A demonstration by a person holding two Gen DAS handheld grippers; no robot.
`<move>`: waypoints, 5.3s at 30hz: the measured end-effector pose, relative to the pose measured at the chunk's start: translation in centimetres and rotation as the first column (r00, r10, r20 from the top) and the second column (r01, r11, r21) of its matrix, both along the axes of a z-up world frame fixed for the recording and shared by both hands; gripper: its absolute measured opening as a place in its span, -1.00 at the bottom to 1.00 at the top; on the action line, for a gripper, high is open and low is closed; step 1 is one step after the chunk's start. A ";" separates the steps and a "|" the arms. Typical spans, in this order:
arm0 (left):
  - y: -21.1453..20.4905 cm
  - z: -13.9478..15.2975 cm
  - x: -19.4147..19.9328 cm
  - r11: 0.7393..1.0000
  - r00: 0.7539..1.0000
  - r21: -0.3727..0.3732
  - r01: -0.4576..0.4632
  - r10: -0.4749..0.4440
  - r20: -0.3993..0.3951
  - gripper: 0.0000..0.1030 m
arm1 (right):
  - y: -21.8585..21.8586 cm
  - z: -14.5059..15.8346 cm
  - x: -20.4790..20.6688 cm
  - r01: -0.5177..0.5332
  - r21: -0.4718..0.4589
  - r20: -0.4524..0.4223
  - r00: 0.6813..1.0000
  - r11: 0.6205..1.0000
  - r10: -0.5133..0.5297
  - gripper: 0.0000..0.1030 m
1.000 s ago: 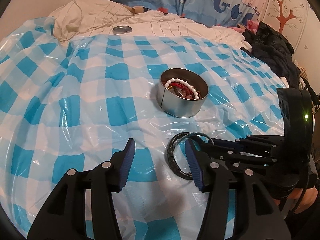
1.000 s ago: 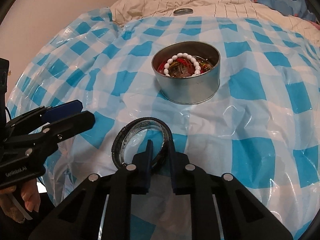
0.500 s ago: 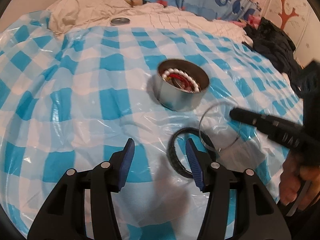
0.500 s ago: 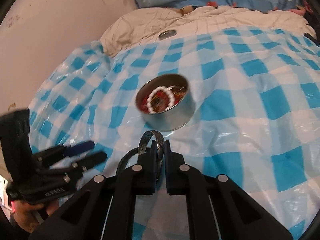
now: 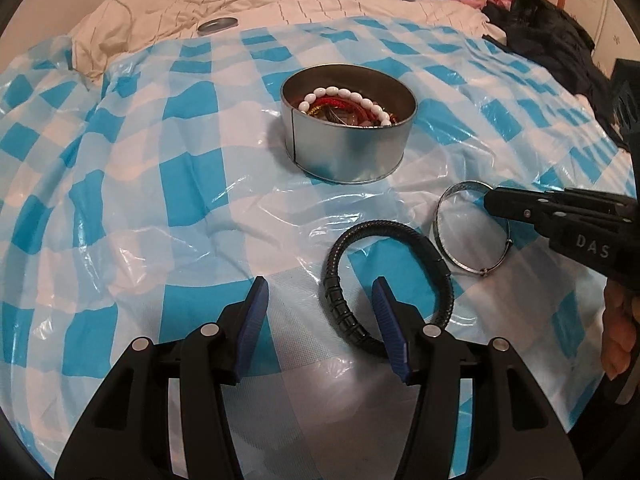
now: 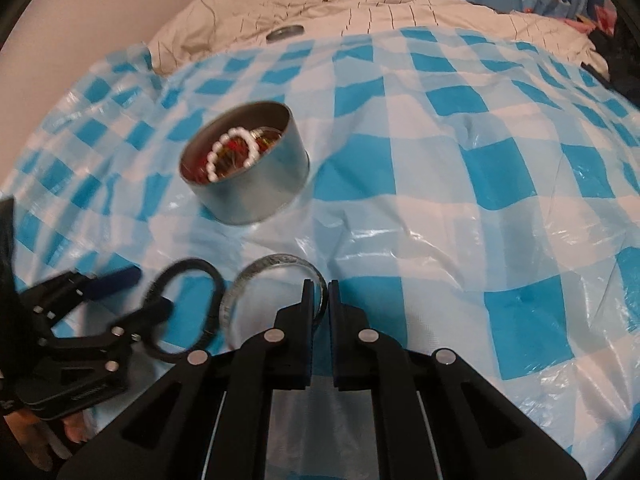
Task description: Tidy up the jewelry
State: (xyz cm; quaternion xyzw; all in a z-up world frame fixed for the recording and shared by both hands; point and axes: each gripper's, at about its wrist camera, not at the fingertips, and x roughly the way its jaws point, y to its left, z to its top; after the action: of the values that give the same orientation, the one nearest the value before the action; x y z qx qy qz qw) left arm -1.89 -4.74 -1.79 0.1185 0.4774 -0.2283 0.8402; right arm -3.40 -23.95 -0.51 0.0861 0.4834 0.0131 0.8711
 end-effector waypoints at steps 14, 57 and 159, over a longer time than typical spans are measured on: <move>0.5 1.8 -0.2 0.998 0.999 -0.054 0.028 -0.027 0.029 -0.84 | 0.4 1.6 -0.7 -0.016 -0.033 0.077 0.997 0.999 0.019 -0.89; 2.6 6.6 1.1 0.985 0.992 -0.168 -0.031 0.051 0.119 -0.84 | -1.8 7.7 0.0 -0.023 0.309 0.251 0.966 0.951 -0.059 -0.88; 2.8 7.0 4.0 0.971 0.950 -0.128 -0.202 0.226 0.215 0.61 | 0.7 4.0 0.4 0.102 0.044 0.188 0.976 0.994 -0.109 0.75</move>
State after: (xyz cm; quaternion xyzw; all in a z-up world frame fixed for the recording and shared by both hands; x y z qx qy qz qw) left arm 2.11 -1.97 5.23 0.0474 0.3751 -0.1453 0.9143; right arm -2.96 -23.26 3.53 0.1250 0.3924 -0.0168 0.9111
